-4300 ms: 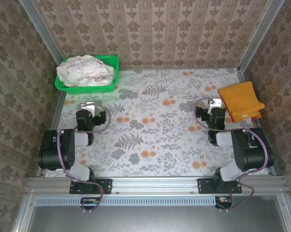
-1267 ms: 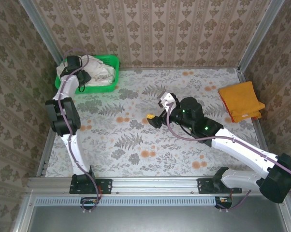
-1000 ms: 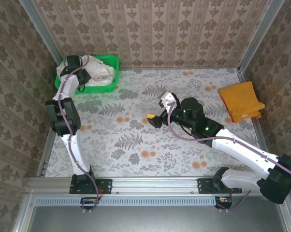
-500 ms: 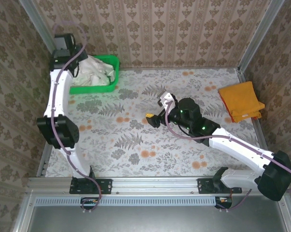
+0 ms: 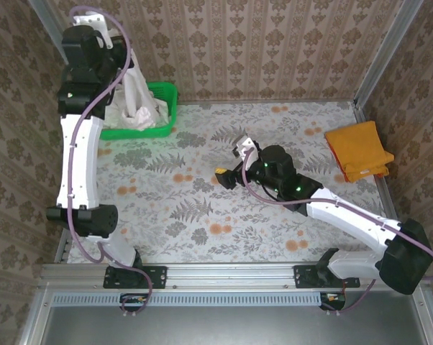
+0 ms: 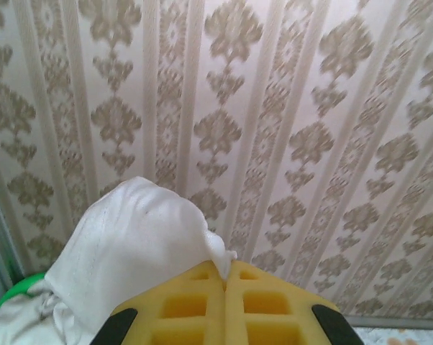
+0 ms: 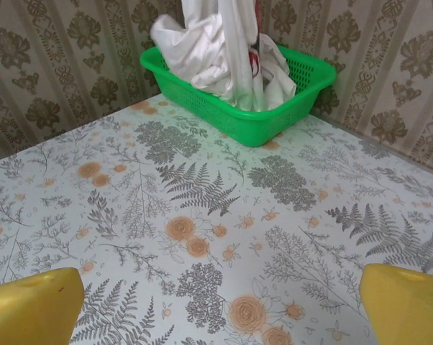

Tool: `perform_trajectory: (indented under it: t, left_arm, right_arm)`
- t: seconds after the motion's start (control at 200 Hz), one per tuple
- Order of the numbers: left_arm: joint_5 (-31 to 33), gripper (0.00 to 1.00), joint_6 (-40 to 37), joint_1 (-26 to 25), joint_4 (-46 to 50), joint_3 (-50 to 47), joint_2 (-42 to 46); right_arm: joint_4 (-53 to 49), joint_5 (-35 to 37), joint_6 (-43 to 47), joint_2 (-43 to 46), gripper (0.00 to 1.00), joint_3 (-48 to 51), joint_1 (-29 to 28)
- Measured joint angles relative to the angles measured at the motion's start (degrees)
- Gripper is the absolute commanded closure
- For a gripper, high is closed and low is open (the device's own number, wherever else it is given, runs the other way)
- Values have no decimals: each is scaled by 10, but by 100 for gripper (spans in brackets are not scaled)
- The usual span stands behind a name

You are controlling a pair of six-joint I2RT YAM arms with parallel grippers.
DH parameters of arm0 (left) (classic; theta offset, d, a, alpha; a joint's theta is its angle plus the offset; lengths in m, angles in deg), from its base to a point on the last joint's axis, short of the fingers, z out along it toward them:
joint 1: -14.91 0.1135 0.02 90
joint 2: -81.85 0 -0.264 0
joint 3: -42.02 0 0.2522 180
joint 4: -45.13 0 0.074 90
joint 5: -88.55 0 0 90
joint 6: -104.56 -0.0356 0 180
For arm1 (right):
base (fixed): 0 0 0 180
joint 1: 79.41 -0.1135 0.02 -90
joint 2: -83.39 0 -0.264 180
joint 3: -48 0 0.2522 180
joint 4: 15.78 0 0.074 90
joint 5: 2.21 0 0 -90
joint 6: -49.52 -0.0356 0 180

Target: Fold and stack the t-shirts

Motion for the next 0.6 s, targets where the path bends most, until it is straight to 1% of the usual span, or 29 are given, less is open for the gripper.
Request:
perform_trajectory:
  t: [0.43, 0.6]
  left_arm:
    - [-33, 100, -6, -13, 5, 127, -14]
    - [-51, 100, -4, -16, 4, 145, -15]
  right_arm:
    - [16, -1, -15, -31, 0, 1, 0]
    - [23, -2, -19, -49, 0, 1, 0]
